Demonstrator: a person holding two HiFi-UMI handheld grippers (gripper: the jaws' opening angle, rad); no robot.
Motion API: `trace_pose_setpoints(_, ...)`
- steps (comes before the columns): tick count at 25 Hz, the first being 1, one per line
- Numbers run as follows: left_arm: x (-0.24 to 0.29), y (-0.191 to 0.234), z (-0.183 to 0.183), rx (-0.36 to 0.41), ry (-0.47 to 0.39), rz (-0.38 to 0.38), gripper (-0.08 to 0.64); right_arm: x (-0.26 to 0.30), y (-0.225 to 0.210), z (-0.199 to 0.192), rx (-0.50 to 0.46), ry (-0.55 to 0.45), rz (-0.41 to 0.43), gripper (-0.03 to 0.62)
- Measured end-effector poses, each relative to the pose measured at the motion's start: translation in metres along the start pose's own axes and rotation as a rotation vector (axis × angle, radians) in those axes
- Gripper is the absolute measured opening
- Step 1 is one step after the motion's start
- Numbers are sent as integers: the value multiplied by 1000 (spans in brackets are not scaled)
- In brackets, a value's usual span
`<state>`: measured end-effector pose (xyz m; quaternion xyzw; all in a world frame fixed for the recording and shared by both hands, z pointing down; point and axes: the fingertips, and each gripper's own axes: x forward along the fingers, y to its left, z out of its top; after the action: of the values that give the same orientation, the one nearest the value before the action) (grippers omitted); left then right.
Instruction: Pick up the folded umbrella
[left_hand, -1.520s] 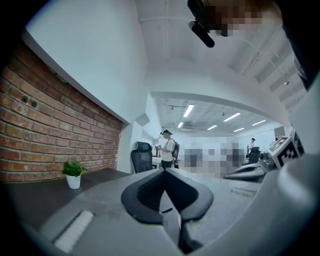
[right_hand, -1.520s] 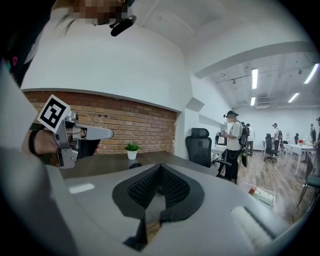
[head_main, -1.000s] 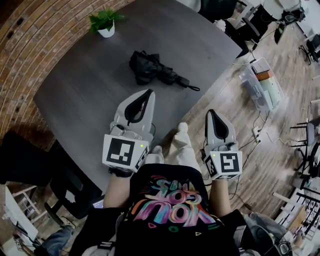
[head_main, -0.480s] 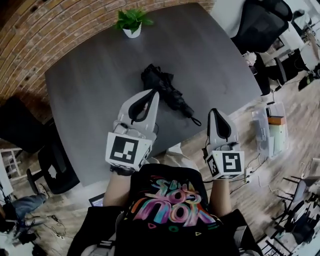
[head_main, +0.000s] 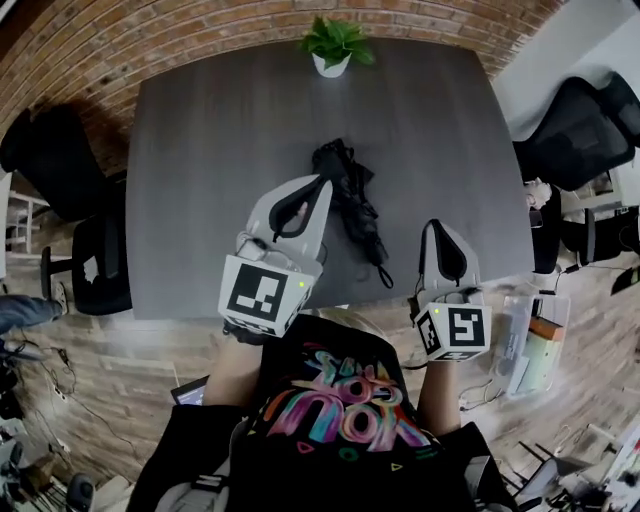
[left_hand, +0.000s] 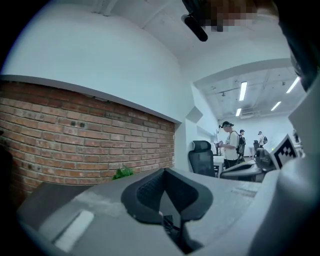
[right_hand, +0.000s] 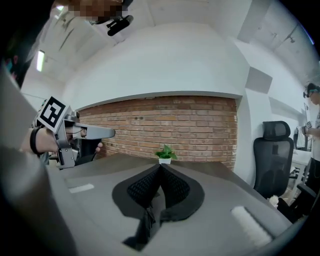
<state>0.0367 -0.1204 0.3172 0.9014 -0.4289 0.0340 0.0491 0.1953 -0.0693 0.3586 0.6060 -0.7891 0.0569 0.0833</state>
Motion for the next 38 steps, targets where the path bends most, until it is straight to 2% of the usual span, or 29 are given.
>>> trace_pose_setpoints(8,-9,17,-3,-7,13,75,0,22,11,0,-10,14,80,2)
trace_pose_setpoints(19,-12,36,-2,-41,6,81,0,42,24,-6,-32,51,100,2)
trace_pose_setpoints(29,-16,48,-7,-56,11,89,0,56,44,-22,-76,119,162,2)
trace_pose_setpoints(33,-15,50,-8,-30,4,79,0,62,51,-32,-67,155,190,29)
trace_pose_setpoints(38,-14,47,-14,-56,26,89,0,65,58,-40,-79,178,216,77)
